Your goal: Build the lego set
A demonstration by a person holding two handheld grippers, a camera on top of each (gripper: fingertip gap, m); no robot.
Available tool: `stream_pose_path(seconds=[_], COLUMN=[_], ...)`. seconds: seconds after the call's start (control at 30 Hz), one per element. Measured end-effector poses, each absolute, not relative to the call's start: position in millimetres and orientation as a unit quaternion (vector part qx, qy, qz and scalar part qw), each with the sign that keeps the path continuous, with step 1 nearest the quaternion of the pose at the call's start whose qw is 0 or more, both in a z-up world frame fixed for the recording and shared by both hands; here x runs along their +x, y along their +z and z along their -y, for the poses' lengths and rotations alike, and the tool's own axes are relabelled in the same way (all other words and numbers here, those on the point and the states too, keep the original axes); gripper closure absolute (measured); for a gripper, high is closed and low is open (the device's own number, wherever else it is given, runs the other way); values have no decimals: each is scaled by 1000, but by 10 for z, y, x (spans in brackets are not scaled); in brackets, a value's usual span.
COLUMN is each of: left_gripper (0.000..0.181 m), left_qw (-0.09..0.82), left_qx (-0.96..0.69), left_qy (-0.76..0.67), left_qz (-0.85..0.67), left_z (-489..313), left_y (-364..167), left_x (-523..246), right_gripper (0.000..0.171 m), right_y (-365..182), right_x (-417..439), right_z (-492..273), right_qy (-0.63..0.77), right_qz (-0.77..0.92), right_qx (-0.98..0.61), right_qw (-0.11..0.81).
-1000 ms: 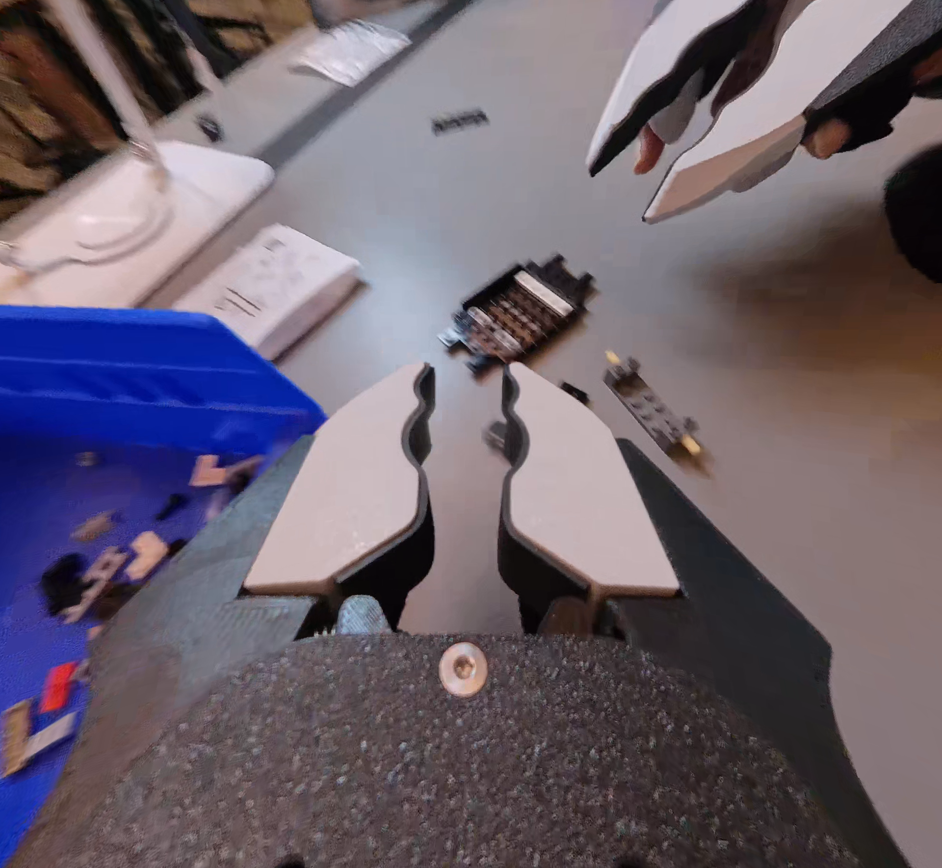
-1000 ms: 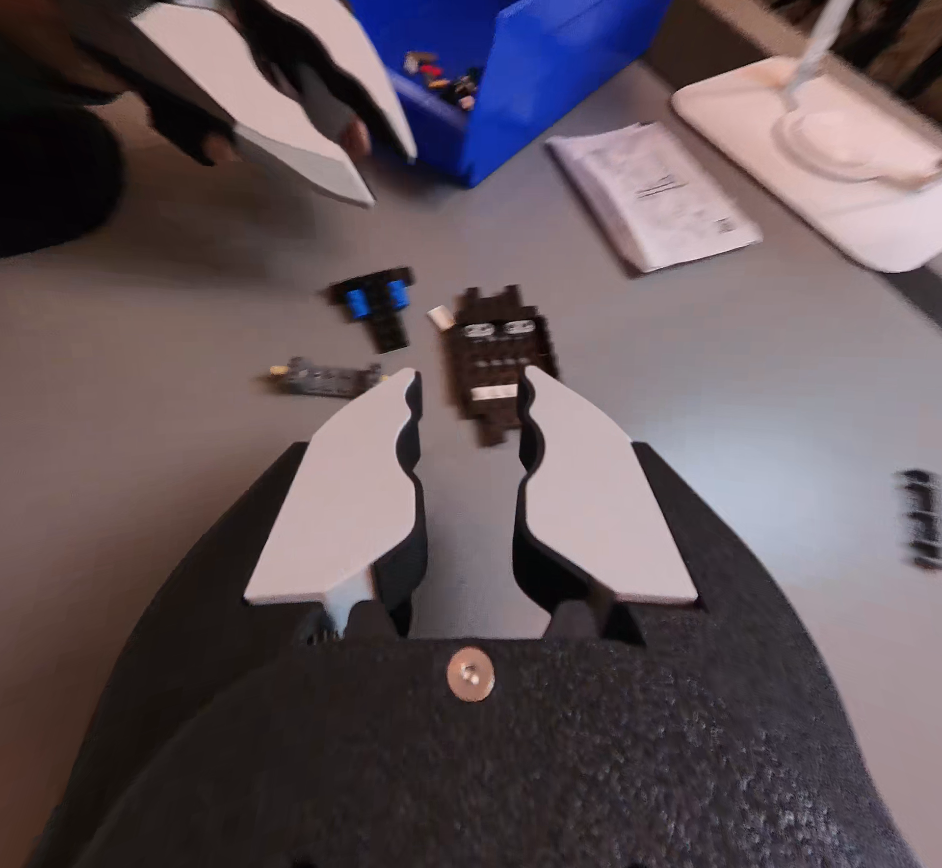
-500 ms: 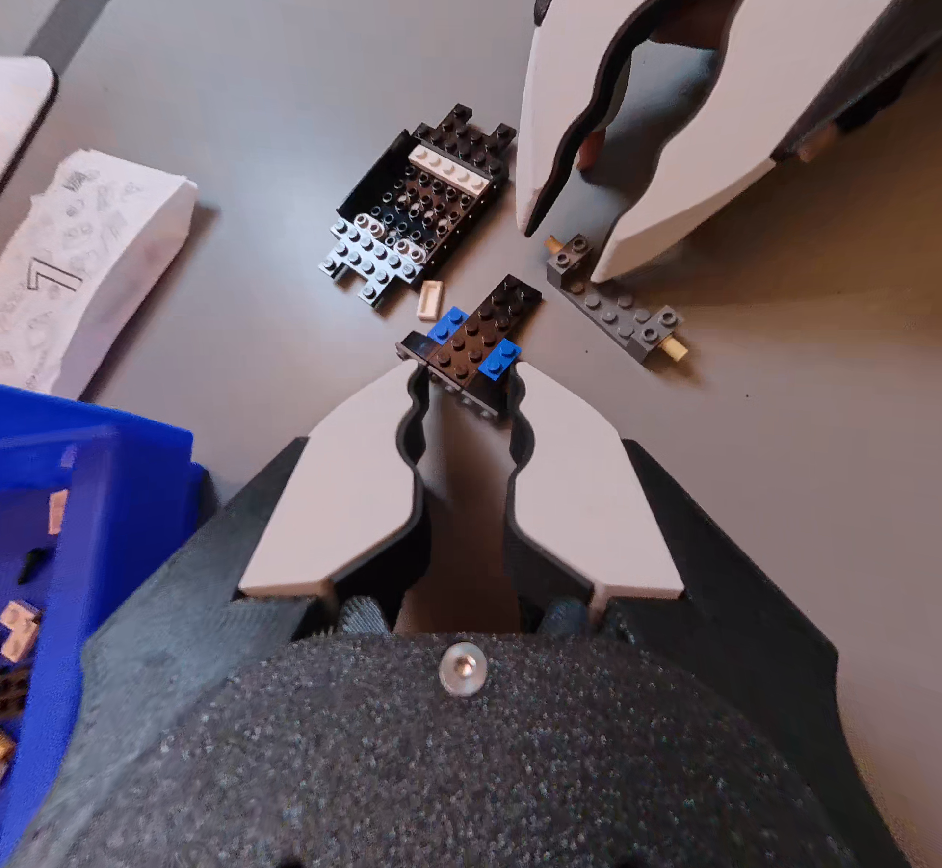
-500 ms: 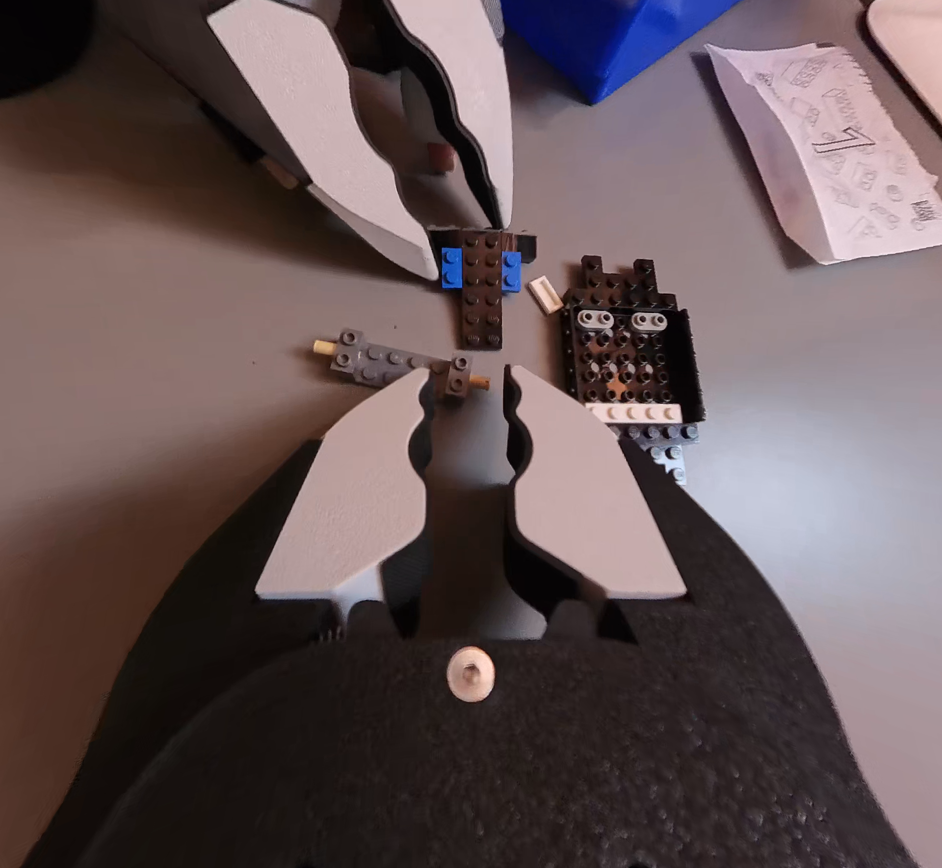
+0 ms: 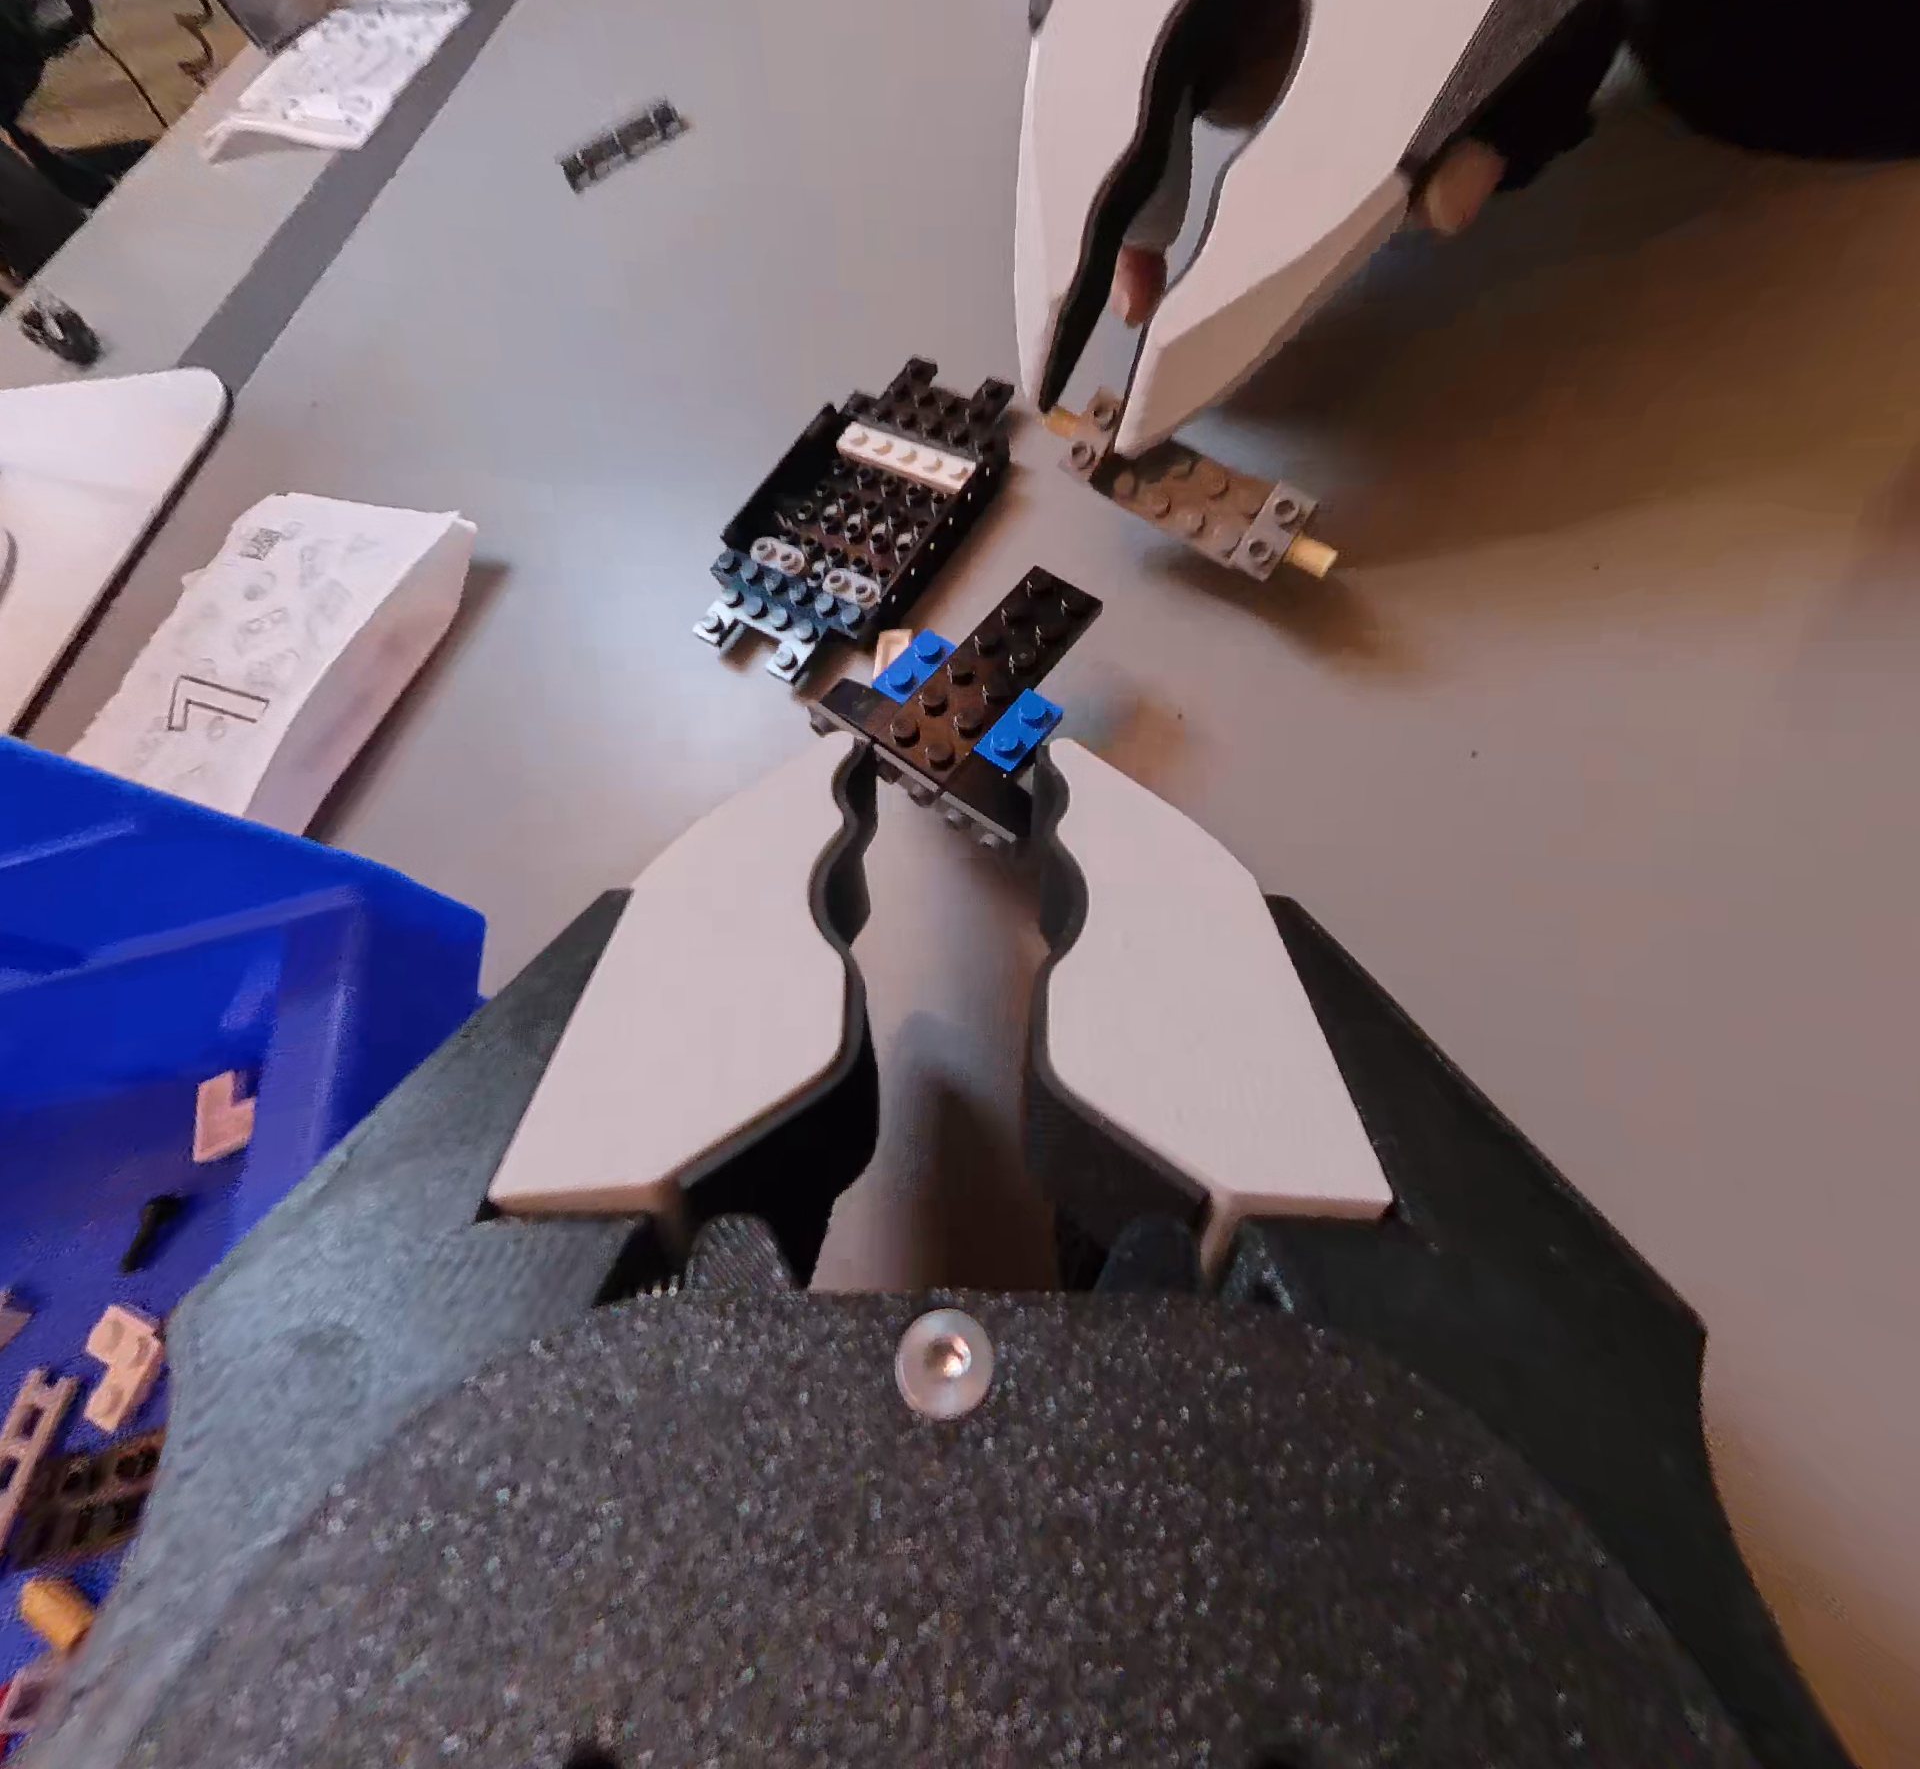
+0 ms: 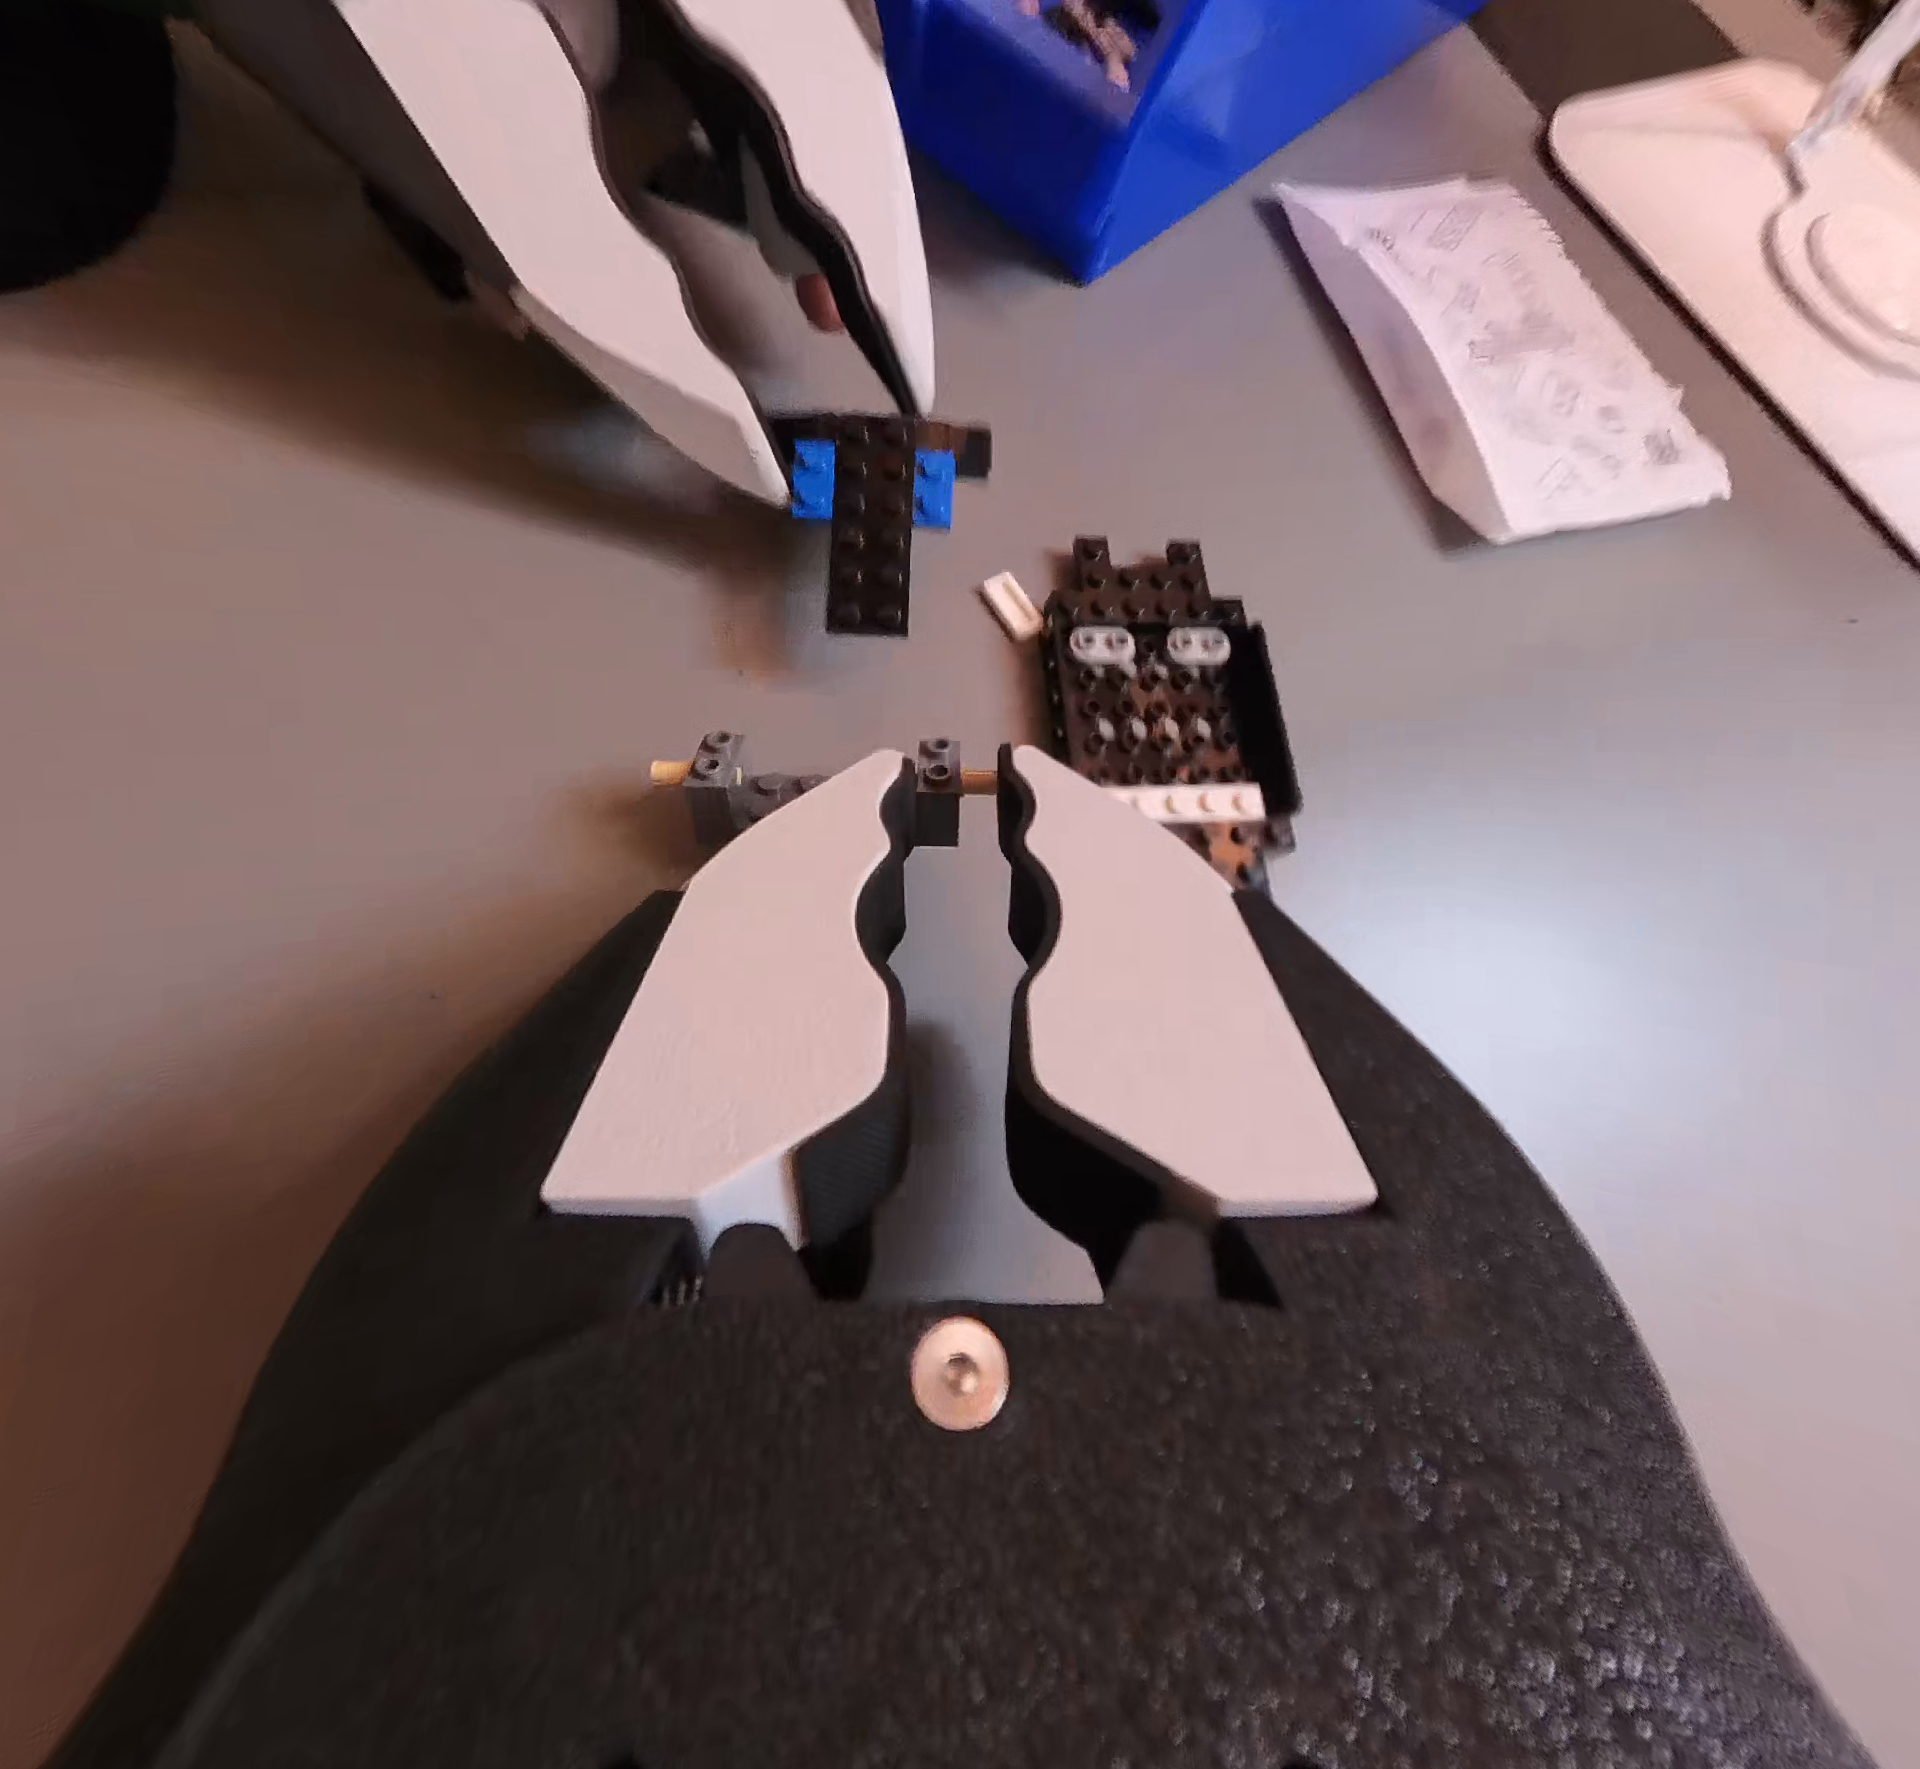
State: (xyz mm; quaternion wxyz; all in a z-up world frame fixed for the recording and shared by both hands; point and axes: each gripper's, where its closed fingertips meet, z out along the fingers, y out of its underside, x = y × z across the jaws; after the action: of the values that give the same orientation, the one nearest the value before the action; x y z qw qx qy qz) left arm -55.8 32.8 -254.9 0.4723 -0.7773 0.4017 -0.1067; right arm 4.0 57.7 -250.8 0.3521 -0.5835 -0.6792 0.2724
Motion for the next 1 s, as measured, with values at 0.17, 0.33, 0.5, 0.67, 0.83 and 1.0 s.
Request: stream_pose_path(seconds=[0.17, 0.33, 0.5, 0.67, 0.83, 1.0], left_gripper=[153, 153, 153, 157, 139, 166], left_qw=[520, 574, 598, 621, 595, 589], left_qx=[-736, -676, -625, -626, -671, -656], left_qy=[-100, -41, 18, -27, -249, -241], left_qz=[-422, -460, -501, -470, -366, -407], left_z=[-306, -252, -178, -155, -119, -30], left_y=[-2361, -2127, -2042, -1952, -1835, -1901], left_x=[-459, -306, -123, -107, -99, 3], right_gripper=[138, 133, 159, 163, 163, 163], right_y=[-2557, -2020, -2011, -1900, -1747, -1738], right_x=[105, -78, -121, -92, -78, -83], right_z=[-614, -345, -193, -236, -127, 48], right_qy=[265, 494, 579, 577, 521, 496], right_qz=[679, 573, 520, 527, 591, 629], right_qx=[-592, -588, -598, -571, -491, -439], right_qw=[345, 286, 189, 253, 372, 408])
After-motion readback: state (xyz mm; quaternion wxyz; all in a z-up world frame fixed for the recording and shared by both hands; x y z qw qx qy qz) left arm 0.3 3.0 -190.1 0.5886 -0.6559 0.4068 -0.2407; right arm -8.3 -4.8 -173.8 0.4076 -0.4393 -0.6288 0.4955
